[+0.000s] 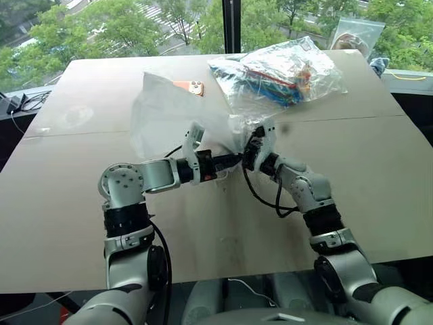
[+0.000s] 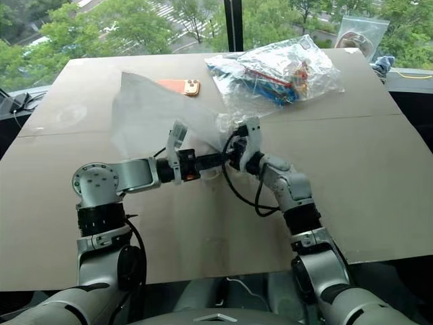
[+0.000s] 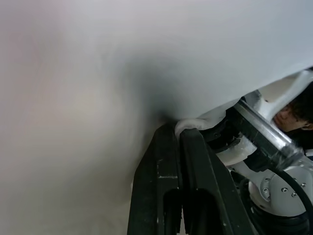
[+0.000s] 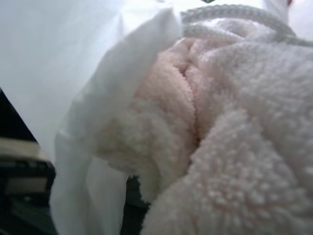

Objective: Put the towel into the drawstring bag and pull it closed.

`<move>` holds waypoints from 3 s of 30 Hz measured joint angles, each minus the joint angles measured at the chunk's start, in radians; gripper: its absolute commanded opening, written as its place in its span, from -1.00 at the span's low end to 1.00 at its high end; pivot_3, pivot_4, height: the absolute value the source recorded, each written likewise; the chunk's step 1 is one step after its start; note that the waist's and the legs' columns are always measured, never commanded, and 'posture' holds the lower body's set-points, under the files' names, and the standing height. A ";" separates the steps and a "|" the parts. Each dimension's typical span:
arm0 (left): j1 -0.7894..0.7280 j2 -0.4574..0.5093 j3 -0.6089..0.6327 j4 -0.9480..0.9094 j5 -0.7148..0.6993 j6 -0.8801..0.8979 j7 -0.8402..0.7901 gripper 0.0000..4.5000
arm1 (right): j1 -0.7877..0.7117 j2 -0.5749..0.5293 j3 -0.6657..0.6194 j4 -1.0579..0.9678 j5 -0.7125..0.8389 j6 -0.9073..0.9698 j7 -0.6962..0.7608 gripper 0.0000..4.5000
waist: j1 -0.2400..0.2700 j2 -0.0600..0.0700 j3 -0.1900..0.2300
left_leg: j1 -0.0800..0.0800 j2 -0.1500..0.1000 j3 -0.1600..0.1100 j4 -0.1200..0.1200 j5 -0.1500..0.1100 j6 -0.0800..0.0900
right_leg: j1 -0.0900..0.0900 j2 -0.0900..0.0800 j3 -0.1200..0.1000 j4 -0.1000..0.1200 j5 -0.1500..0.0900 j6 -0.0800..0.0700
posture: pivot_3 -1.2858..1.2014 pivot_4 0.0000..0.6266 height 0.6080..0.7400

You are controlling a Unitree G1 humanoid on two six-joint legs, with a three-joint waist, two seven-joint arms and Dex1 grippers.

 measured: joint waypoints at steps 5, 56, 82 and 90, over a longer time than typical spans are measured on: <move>-0.066 -0.009 0.055 -0.003 -0.078 -0.027 0.010 -1.00 | -0.006 0.019 -0.116 -0.016 0.144 0.133 -0.025 -1.00 | 0.010 0.000 0.000 | 0.000 0.000 0.000 0.000 0.000 0.000 | 0.000 0.000 0.000 0.000 0.000 0.000 | 0.03 -0.52 1.00; 0.183 0.180 -0.148 -0.155 -0.445 -0.251 0.208 -1.00 | -0.048 0.045 -0.045 0.128 0.098 0.050 -0.048 -1.00 | -0.010 0.002 0.001 | 0.001 -0.001 0.001 -0.002 0.000 0.000 | -0.001 0.001 0.003 0.000 0.000 0.000 | 0.03 -0.52 1.00; -0.038 0.391 -0.181 0.127 -0.041 -0.353 -0.278 -1.00 | 0.076 -0.372 0.262 -0.522 -0.245 0.188 -0.067 0.90 | -0.001 0.002 0.002 | 0.001 -0.002 0.000 -0.003 0.000 0.000 | -0.002 0.000 0.002 -0.002 0.000 0.000 | 0.03 -0.52 1.00; -0.061 0.411 -0.183 0.141 0.014 -0.320 -0.364 -1.00 | -0.008 -0.358 0.279 -0.315 -0.358 0.097 -0.052 0.90 | -0.013 0.002 0.002 | 0.000 -0.001 0.001 -0.004 0.000 0.000 | -0.004 0.001 0.003 0.000 0.000 0.000 | 0.03 -0.52 1.00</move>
